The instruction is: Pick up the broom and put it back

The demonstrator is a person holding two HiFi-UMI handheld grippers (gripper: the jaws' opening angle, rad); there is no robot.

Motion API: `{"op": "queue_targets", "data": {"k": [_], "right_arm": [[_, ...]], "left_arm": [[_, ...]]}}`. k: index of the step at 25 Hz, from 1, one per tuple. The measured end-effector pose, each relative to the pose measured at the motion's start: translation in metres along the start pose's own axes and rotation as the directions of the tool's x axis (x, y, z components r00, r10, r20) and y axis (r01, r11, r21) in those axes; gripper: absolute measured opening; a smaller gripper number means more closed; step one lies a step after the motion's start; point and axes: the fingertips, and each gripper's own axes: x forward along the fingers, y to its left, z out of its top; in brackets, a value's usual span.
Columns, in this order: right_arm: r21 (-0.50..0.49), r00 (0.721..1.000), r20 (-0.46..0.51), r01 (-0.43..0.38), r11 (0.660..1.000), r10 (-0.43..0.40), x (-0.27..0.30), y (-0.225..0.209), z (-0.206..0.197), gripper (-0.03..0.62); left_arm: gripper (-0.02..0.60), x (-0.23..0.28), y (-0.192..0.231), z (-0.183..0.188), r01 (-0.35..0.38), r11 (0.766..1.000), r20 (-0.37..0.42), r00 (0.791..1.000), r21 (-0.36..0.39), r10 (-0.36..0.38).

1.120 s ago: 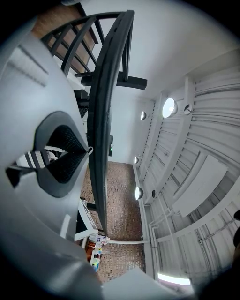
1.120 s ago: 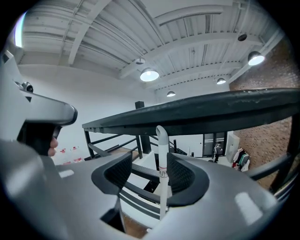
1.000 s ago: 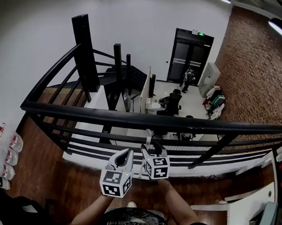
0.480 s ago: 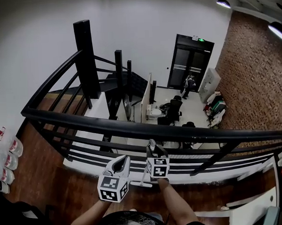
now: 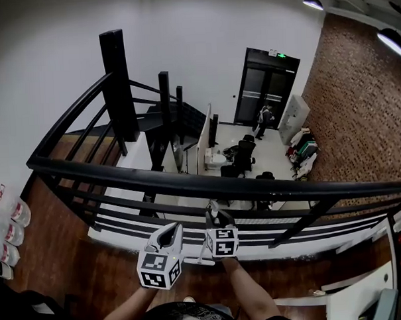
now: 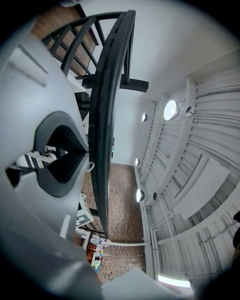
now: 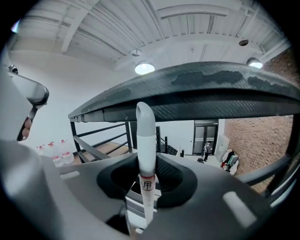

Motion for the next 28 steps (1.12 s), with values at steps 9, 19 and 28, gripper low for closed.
{"op": "queue_targets", "data": {"k": [9,19,28], "right_arm": [[-0.022,0.999,0.004,-0.035,0.999,0.035,-0.053,0.026,-0.017,0.097],[-0.053,0.994,0.084,-0.068,0.996,0.072,-0.131,0.036,0.012,0.097],[-0.084,0.979,0.175,-0.091,0.992,0.105,-0.21,0.05,0.067,0.097]], "left_arm": [[0.003,-0.013,-0.021,-0.009,0.013,0.999,0.022,1.0,-0.04,-0.012],[0.004,-0.044,-0.057,-0.013,-0.007,0.999,0.057,0.998,-0.053,0.011],[0.004,-0.082,-0.087,-0.005,-0.029,0.999,0.107,0.994,-0.029,0.031]]}}
